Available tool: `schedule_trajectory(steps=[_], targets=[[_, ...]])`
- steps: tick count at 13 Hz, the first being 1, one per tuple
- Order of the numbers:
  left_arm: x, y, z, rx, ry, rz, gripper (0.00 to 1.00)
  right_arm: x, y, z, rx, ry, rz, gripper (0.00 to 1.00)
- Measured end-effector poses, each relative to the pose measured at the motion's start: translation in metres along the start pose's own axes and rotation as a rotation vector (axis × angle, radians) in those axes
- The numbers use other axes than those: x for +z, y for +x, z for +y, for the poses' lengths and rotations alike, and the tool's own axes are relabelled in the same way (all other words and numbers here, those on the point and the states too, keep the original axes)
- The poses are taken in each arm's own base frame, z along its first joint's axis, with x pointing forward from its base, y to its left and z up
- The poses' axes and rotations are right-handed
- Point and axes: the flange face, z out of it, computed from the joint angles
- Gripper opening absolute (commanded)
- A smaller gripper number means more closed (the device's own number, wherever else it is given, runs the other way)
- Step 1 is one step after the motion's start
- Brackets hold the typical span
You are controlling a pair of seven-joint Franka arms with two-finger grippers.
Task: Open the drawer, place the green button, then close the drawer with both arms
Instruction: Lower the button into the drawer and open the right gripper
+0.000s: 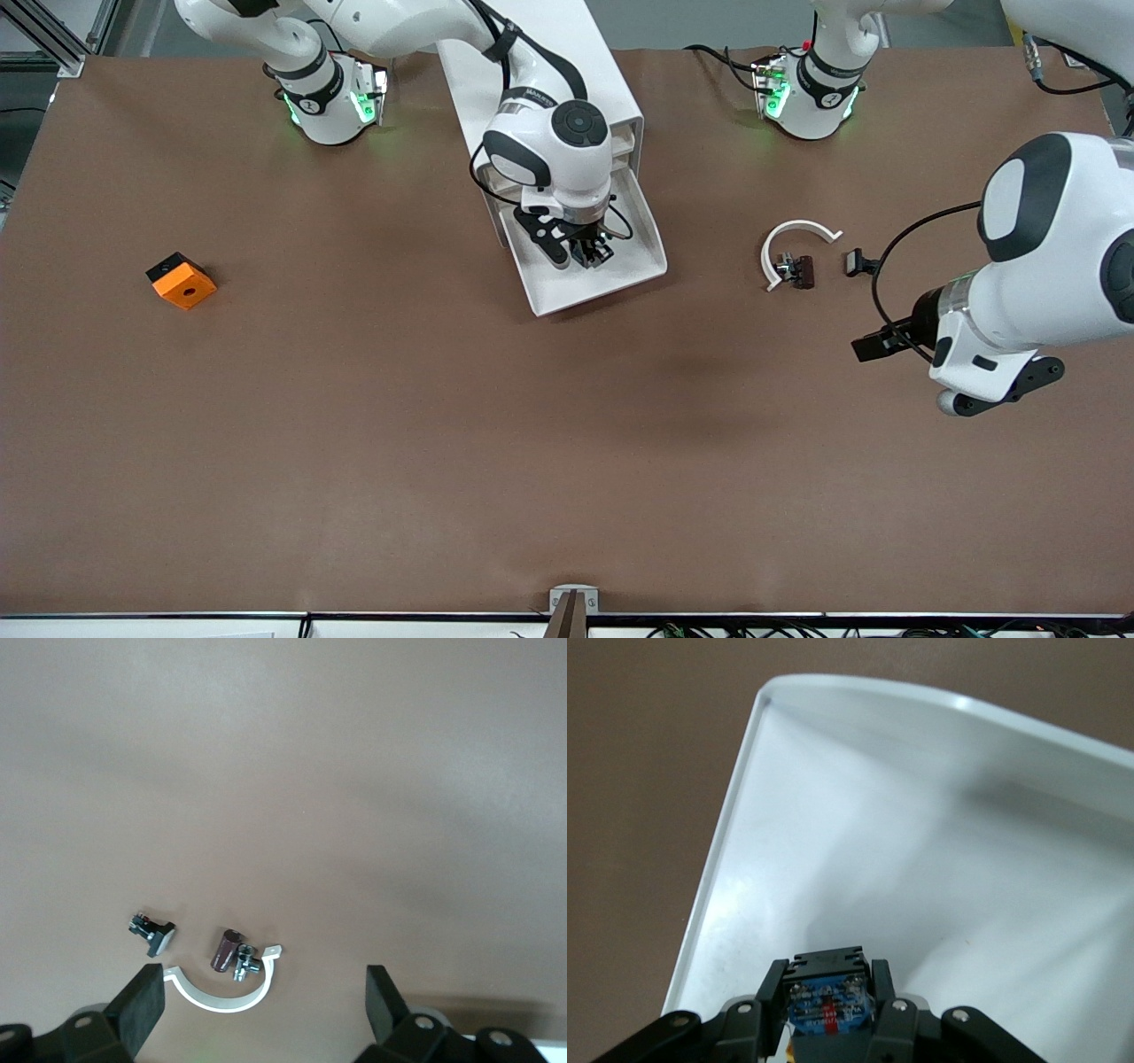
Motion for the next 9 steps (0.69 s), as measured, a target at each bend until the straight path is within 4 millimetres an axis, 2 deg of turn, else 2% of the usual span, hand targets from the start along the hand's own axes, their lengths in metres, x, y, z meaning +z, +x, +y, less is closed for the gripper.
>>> schedule_trajectory(steps=[1, 2, 4, 6, 8, 9], targets=[[0.0, -0.001, -0.002, 0.019, -0.008, 0.015, 1.0, 0.004, -0.002, -0.001, 0.0, -0.004, -0.001, 0.56], [0.004, -0.003, 0.0, 0.037, -0.019, 0.037, 1.0, 0.007, -0.002, -0.002, 0.002, -0.006, -0.002, 1.0], [0.023, -0.016, 0.018, 0.094, -0.042, 0.076, 1.0, 0.005, 0.005, -0.008, 0.014, 0.003, 0.001, 1.0], [0.054, -0.032, 0.04, 0.18, -0.05, 0.082, 1.0, -0.004, 0.011, -0.016, 0.006, 0.019, 0.003, 1.0], [0.085, -0.047, 0.062, 0.235, -0.048, 0.063, 1.0, -0.024, 0.022, -0.027, -0.082, -0.003, 0.024, 1.0], [0.099, -0.053, 0.072, 0.256, -0.049, 0.054, 1.0, -0.038, 0.034, -0.033, -0.151, -0.026, 0.038, 1.0]])
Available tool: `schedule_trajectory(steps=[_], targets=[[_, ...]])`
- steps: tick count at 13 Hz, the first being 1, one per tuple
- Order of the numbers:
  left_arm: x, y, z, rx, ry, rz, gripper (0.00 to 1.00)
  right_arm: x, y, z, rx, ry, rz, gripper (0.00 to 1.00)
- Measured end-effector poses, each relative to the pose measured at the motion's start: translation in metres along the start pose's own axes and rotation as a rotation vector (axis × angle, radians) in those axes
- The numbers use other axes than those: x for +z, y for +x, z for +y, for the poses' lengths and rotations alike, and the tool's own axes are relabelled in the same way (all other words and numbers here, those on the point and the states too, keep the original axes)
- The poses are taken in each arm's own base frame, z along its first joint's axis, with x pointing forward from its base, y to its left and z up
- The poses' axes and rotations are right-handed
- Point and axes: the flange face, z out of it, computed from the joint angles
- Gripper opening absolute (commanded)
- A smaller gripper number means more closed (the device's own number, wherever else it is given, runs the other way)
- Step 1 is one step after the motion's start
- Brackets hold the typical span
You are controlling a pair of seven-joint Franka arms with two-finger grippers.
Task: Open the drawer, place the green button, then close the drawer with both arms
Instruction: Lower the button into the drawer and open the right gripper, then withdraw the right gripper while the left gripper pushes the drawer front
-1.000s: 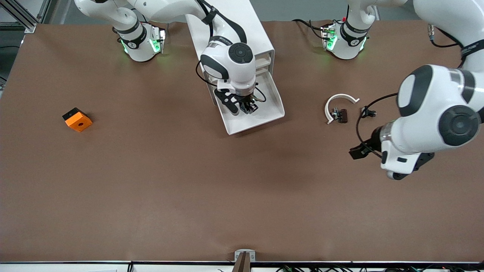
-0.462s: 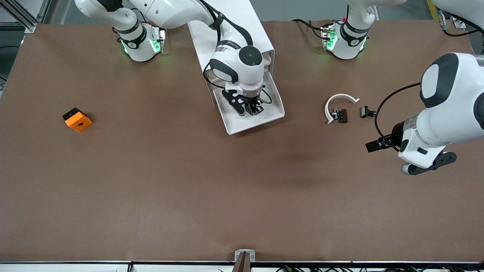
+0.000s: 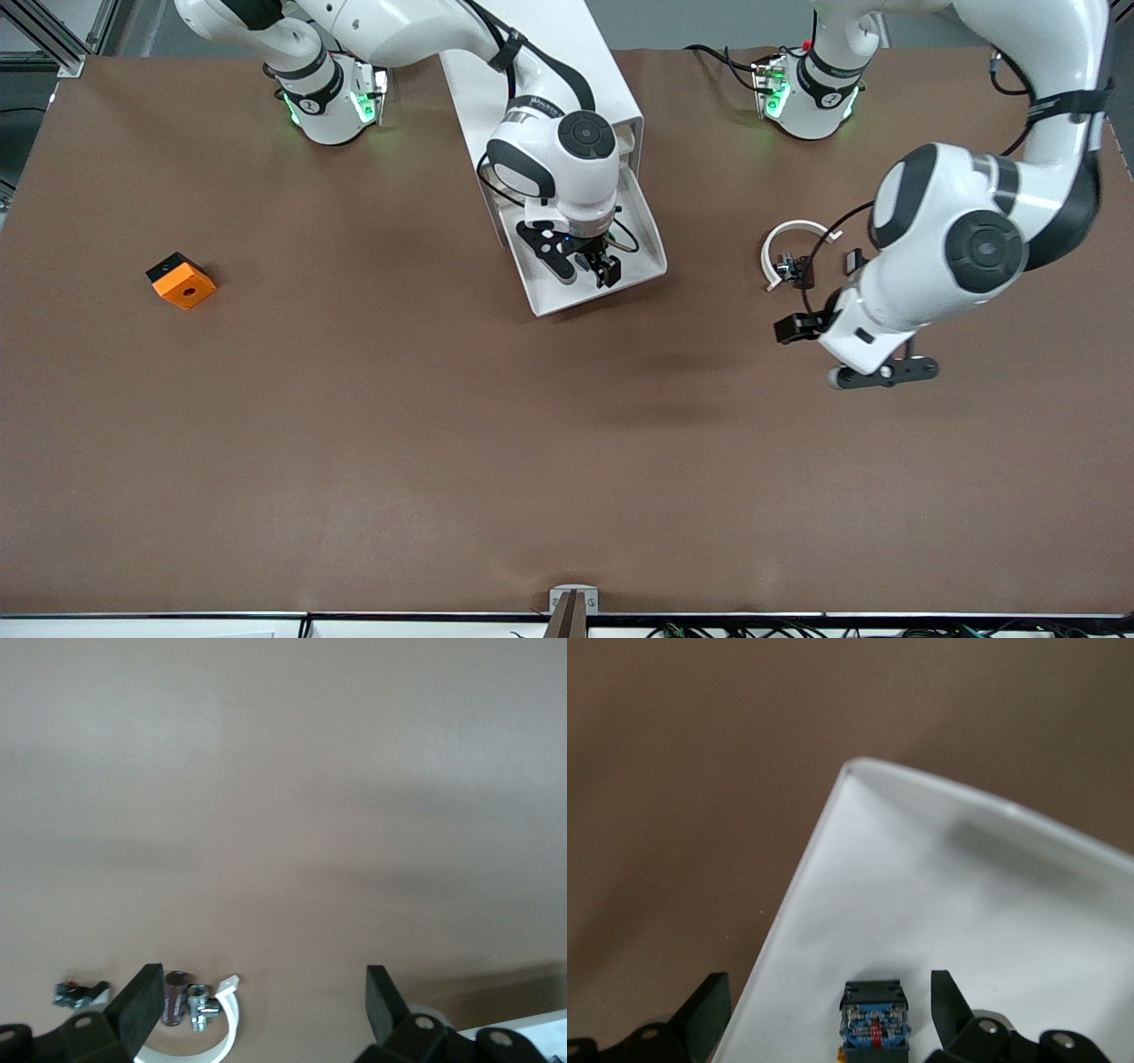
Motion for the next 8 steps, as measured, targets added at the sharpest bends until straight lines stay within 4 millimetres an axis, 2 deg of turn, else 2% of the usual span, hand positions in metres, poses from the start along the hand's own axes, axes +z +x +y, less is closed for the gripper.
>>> schedule_trajectory(steps=[4, 6, 8], targets=[[0.07, -0.014, 0.052, -0.011, -0.072, -0.002, 1.0, -0.052, 0.073, -0.003, -0.36, -0.079, 0.02, 1.0], [0.104, -0.029, 0.088, -0.09, -0.099, -0.021, 1.0, -0.075, 0.127, 0.004, -0.455, -0.08, 0.023, 1.0], [0.135, -0.05, 0.131, -0.187, -0.099, -0.043, 1.0, -0.094, 0.187, 0.02, -0.538, -0.1, 0.021, 1.0]])
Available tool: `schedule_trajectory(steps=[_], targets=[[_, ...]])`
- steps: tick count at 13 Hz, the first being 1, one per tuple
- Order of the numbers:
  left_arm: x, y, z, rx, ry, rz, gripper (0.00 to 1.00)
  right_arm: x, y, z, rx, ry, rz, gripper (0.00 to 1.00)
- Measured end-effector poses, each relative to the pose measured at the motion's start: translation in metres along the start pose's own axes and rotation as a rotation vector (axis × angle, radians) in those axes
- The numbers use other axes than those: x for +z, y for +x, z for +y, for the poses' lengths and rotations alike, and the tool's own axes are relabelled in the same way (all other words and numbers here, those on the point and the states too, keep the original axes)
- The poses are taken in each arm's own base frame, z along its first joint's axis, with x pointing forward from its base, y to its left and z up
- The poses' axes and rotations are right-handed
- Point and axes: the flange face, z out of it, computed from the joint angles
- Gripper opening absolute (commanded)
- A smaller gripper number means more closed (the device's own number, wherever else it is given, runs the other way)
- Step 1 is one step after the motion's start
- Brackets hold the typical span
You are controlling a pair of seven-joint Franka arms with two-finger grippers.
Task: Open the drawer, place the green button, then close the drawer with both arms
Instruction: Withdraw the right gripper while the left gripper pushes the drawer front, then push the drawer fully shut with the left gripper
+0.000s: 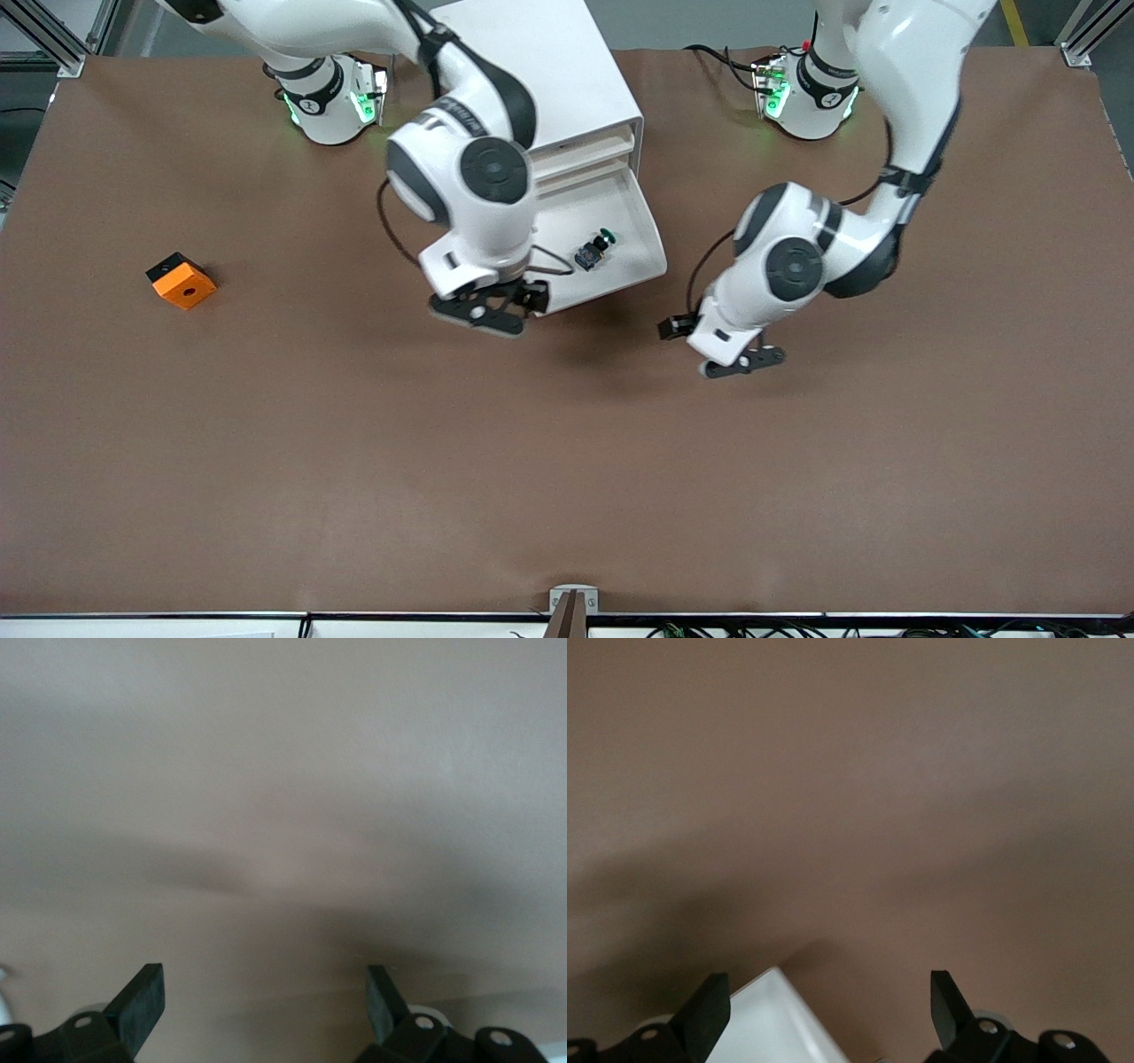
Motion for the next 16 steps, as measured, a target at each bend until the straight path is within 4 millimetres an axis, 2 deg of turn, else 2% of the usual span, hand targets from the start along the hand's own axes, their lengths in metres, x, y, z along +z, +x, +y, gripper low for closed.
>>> schedule_trajectory(steps=[3, 8, 10, 12, 14, 16], targets=[[0.044, -0.029, 0.031, -0.078, 0.0, -0.02, 1.0, -0.019, 0.056, 0.082, -0.137, -0.041, -0.03, 1.0], [0.076, -0.062, 0.054, -0.108, 0.03, -0.053, 1.0, -0.045, 0.134, 0.248, -0.266, -0.062, -0.078, 1.0], [0.085, -0.089, 0.072, -0.132, 0.044, -0.058, 1.0, -0.056, 0.148, 0.309, -0.271, -0.057, -0.09, 1.0], [0.093, -0.12, 0.09, -0.118, 0.058, -0.062, 1.0, -0.074, 0.151, 0.36, -0.293, -0.053, -0.099, 1.0], [0.101, -0.152, 0.106, -0.123, 0.073, -0.065, 1.0, -0.091, 0.149, 0.402, -0.332, -0.051, -0.096, 1.0], [0.105, -0.175, 0.117, -0.145, 0.08, -0.071, 1.0, -0.092, 0.151, 0.436, -0.356, -0.048, -0.099, 1.0]])
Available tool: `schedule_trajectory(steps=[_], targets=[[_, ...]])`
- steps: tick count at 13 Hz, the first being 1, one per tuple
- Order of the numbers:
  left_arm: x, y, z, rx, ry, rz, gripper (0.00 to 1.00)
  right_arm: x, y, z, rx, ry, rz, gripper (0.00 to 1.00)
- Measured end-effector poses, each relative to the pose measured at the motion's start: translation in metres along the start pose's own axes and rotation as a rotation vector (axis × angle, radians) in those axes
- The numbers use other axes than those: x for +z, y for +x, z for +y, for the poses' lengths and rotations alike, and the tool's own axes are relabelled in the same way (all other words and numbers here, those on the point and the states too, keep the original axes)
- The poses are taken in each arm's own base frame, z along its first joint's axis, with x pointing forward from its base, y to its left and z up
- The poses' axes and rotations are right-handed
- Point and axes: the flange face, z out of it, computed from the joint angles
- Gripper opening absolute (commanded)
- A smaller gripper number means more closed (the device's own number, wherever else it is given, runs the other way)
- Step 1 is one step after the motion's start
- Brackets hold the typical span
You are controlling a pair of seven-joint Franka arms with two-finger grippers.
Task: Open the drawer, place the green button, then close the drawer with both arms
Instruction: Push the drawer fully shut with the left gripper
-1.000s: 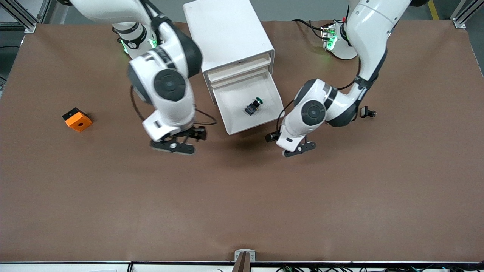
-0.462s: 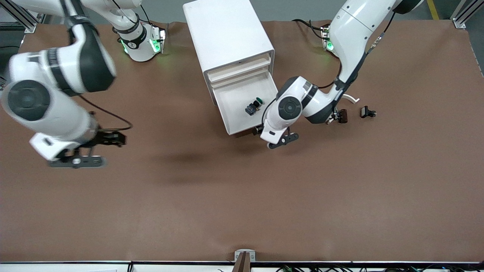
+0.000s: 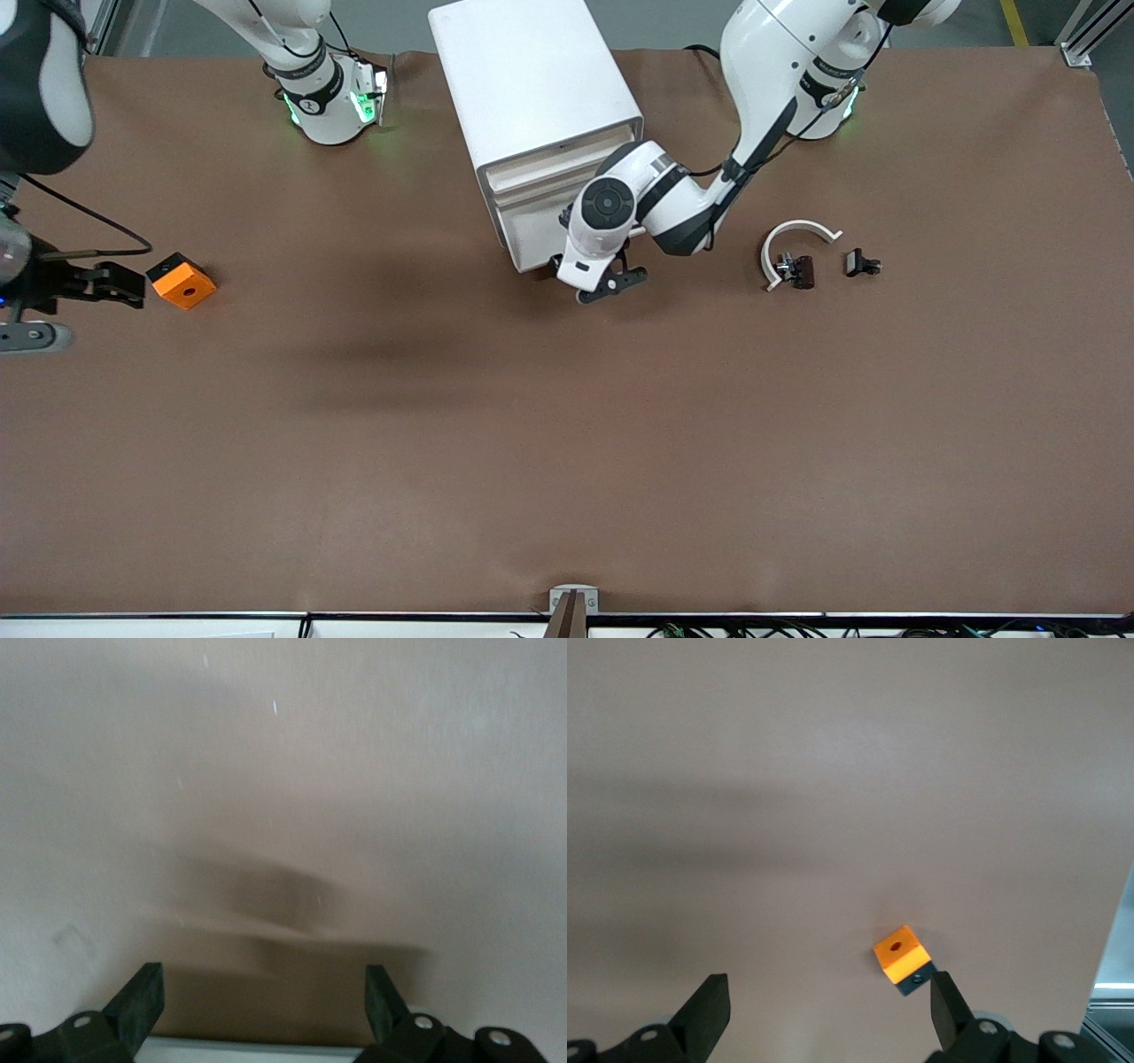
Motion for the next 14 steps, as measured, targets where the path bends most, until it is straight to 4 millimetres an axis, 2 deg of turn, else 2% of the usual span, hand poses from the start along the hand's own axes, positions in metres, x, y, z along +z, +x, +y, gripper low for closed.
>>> schedule_trajectory(steps=[2, 6, 8, 10, 12, 13, 14], targets=[[0.003, -0.023, 0.006, -0.028, 0.001, -0.018, 1.0, 0.009, -0.002, 0.02, -0.003, 0.004, 0.002, 1.0], [0.013, -0.062, 0.015, -0.03, 0.011, -0.052, 1.0, 0.012, 0.002, 0.018, -0.012, 0.004, 0.016, 1.0], [0.016, -0.072, 0.017, -0.023, 0.014, -0.057, 1.0, 0.011, 0.003, 0.018, -0.012, 0.006, 0.028, 1.0], [0.017, -0.074, 0.017, -0.033, 0.014, -0.072, 1.0, 0.011, 0.004, 0.018, -0.007, 0.022, 0.038, 1.0], [0.01, -0.066, 0.02, -0.057, -0.005, -0.076, 1.0, 0.008, 0.004, 0.017, -0.004, 0.029, 0.047, 1.0], [0.0, -0.054, 0.023, -0.075, -0.027, -0.073, 1.0, 0.002, 0.004, 0.018, -0.002, 0.03, 0.061, 1.0], [-0.015, -0.033, 0.025, -0.104, -0.054, -0.068, 1.0, -0.007, 0.002, 0.019, 0.002, 0.031, 0.073, 1.0]])
